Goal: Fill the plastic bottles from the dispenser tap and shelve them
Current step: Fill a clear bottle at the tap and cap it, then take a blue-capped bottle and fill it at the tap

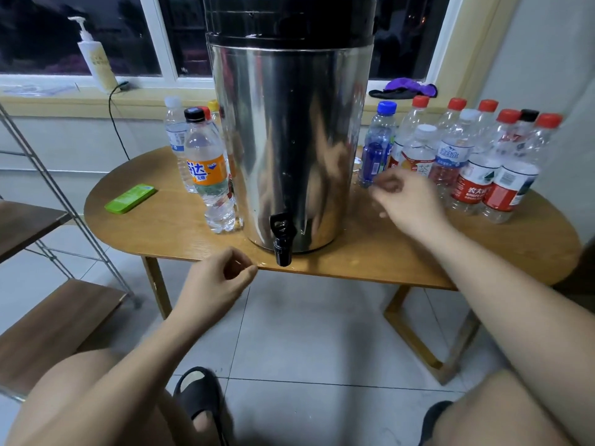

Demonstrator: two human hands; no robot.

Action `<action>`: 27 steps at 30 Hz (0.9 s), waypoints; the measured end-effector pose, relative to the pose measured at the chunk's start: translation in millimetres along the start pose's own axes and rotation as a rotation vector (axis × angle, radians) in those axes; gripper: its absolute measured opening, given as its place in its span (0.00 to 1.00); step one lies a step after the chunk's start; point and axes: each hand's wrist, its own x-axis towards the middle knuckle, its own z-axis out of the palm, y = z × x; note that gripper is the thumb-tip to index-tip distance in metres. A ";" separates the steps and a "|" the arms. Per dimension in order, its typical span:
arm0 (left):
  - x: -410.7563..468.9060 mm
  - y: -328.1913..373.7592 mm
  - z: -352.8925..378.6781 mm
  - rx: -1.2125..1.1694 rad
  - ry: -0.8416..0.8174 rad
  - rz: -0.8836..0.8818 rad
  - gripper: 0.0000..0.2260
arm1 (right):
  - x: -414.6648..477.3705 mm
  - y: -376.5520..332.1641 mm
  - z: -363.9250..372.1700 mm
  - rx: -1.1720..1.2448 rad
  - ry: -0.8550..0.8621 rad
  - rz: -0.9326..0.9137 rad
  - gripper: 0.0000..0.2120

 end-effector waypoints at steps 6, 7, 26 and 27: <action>9.1 0.7 12.2 0.015 0.004 0.059 0.04 | 104.8 -20.9 -12.8 -0.246 0.186 -0.039 0.14; 9.9 0.0 12.6 0.013 0.008 0.058 0.04 | 116.7 -23.2 -14.3 -0.283 0.205 -0.054 0.16; 11.4 0.3 7.7 -0.042 -0.027 0.064 0.03 | 190.6 -25.5 -15.4 -0.404 0.023 -0.036 0.21; 11.1 0.1 6.7 -0.041 -0.027 0.063 0.03 | 188.6 -24.2 -15.3 -0.411 0.061 -0.066 0.19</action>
